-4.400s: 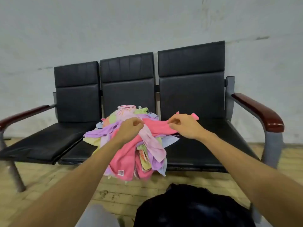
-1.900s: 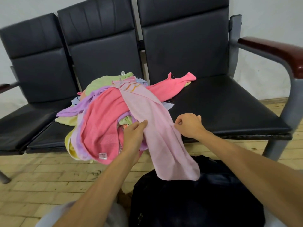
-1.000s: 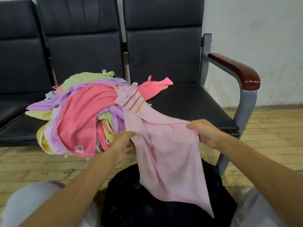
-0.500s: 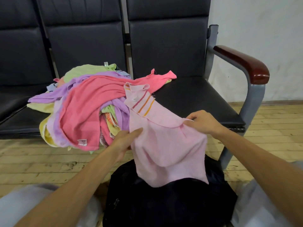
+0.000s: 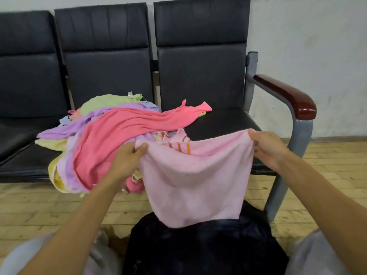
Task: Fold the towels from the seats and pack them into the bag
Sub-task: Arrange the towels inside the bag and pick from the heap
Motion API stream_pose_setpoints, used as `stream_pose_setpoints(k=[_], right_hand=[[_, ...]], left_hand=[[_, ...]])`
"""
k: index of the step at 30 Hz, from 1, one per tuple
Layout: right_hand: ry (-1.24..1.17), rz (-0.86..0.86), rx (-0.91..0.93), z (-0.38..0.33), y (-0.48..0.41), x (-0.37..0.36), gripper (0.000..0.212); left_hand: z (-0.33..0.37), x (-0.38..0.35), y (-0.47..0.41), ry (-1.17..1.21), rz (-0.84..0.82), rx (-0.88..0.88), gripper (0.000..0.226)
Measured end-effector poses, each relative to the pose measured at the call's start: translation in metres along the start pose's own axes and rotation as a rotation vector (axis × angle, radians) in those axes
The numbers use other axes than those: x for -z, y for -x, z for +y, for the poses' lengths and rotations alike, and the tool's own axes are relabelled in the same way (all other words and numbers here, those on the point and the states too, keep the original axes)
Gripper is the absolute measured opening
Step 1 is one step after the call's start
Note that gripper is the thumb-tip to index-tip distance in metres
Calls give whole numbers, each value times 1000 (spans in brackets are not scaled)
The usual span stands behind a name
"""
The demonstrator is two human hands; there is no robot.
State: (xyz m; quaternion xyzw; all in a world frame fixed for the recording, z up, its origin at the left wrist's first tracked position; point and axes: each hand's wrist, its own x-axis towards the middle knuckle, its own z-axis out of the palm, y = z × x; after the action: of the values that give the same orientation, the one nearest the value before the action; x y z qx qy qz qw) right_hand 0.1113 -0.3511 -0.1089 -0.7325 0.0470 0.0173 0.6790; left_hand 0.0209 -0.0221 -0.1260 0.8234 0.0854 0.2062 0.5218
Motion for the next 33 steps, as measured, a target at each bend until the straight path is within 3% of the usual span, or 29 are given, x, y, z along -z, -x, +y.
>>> stream_pose_setpoints(k=[3,7,10,15,18,20,25,29,33], right_hand=[[-332,18,-90,-9,2,4,29],[-579,-72,-66,-23,9,14,40],[-439,-70,80,-22,15,16,41],[328,255,374,-7,10,16,17],[657,295,487,-5,7,21,20],[617,316,383,-3,7,21,24],[-51,230,-91,-10,8,21,19],[-114,165,-48,-15,14,21,16],[129,129,120,-12,16,22,22]], left_hand=[[7,15,-7,361,20,190,24],[18,14,-9,593,-10,281,22],[21,9,-8,625,-48,290,18],[14,10,-10,554,-68,286,21],[9,11,-10,413,-37,255,23],[8,11,-8,335,-28,227,22],[7,3,-7,234,59,157,18],[6,4,-8,230,150,181,27],[8,8,-7,218,104,137,14]])
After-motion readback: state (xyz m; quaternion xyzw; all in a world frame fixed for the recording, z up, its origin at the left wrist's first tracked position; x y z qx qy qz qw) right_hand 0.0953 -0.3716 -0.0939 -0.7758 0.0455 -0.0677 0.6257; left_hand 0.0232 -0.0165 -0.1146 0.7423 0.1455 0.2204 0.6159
